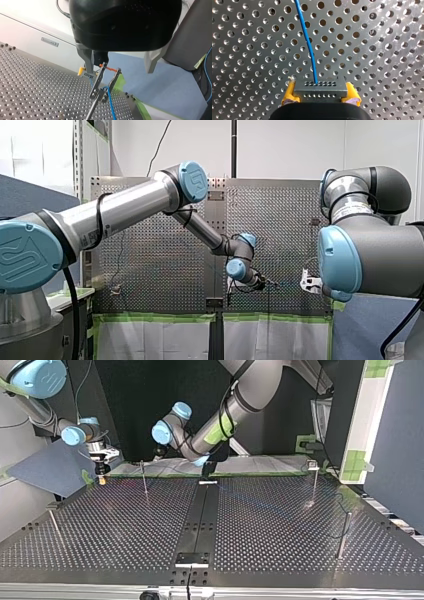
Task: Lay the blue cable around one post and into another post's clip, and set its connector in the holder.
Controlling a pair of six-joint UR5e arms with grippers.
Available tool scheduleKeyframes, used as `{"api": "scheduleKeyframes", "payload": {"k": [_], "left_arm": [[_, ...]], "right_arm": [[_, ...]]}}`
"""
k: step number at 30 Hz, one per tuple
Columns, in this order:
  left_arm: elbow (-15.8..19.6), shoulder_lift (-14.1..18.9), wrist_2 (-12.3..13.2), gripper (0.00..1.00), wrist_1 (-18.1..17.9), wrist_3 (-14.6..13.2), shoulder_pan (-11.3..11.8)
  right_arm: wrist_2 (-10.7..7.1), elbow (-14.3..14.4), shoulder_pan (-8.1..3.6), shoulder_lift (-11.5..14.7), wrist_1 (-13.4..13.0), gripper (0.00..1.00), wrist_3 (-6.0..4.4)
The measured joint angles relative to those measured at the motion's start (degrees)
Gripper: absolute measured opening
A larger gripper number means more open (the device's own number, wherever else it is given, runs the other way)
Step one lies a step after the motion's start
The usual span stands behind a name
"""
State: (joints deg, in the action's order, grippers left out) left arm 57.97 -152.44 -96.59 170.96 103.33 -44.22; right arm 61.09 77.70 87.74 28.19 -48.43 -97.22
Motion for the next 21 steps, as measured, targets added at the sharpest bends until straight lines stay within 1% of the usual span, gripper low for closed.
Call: {"api": "scheduleKeyframes", "payload": {"k": [10,21], "left_arm": [[0.1,-0.1,-0.5,1.0,-0.4,2.9,-0.7],[0.1,-0.1,-0.6,1.0,-1.6,3.9,-1.1]], "right_arm": [[0.0,0.0,0.02,0.0,-0.2,0.0,0.0],[0.01,0.0,0.02,0.0,-0.2,0.0,0.0]]}}
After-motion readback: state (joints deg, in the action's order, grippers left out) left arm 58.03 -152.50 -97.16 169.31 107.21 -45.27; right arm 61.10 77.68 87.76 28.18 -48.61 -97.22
